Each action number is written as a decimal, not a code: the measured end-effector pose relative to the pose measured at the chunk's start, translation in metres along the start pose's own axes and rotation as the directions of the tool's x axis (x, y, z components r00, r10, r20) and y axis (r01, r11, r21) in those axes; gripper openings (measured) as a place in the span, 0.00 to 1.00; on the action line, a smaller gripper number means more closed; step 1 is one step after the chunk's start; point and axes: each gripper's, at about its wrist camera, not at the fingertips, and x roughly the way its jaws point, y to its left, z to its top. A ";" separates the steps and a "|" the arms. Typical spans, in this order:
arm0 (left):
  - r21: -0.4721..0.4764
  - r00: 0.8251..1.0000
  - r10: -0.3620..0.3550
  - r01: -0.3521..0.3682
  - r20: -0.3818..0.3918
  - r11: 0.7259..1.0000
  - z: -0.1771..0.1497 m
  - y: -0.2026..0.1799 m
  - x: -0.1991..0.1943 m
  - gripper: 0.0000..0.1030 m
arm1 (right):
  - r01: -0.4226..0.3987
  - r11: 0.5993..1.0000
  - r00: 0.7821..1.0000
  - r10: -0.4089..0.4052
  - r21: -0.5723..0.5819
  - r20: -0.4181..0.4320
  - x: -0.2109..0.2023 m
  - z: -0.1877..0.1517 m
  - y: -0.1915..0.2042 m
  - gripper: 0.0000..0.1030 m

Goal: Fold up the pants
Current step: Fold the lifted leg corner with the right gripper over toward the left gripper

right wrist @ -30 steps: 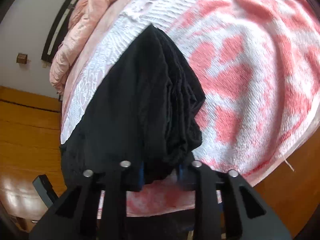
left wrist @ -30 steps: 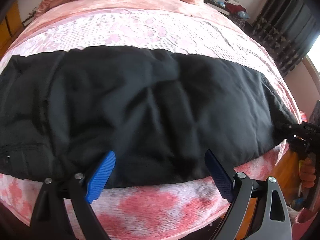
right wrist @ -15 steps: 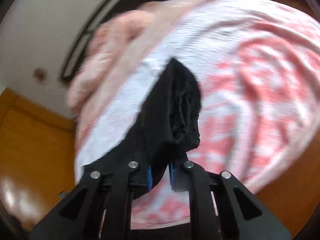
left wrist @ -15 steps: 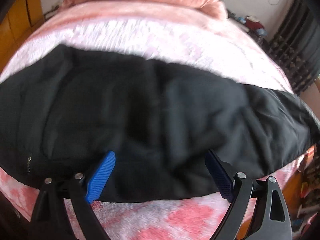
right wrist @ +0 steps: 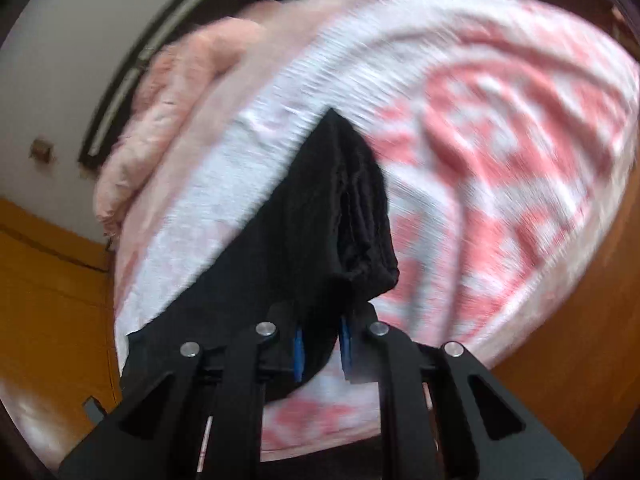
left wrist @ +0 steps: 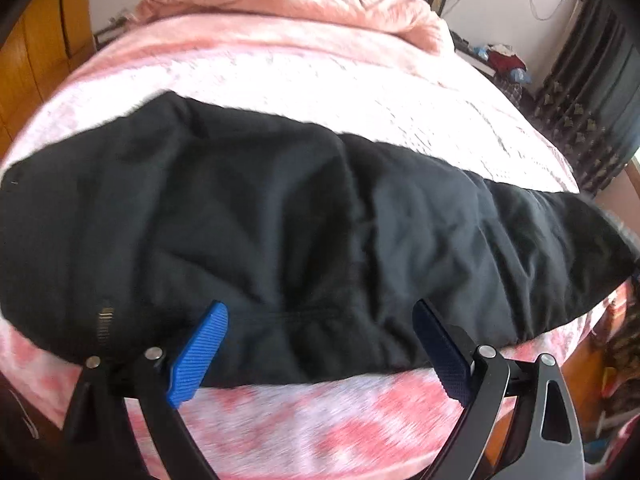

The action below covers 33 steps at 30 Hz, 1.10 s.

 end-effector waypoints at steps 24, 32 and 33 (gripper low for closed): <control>-0.221 0.989 0.118 -0.095 0.094 0.971 -0.019 0.143 -0.053 0.91 | -0.147 0.700 0.983 0.023 -0.698 -0.184 0.081 -0.152 0.313 0.13; -0.313 0.985 0.147 -0.111 0.091 0.943 -0.025 0.181 -0.058 0.91 | -0.182 0.626 0.953 -0.078 -0.758 -0.294 0.131 -0.217 0.324 0.13; -0.316 0.985 0.144 -0.109 0.090 0.942 -0.025 0.182 -0.057 0.91 | -0.190 0.615 0.949 -0.083 -0.765 -0.303 0.136 -0.223 0.325 0.13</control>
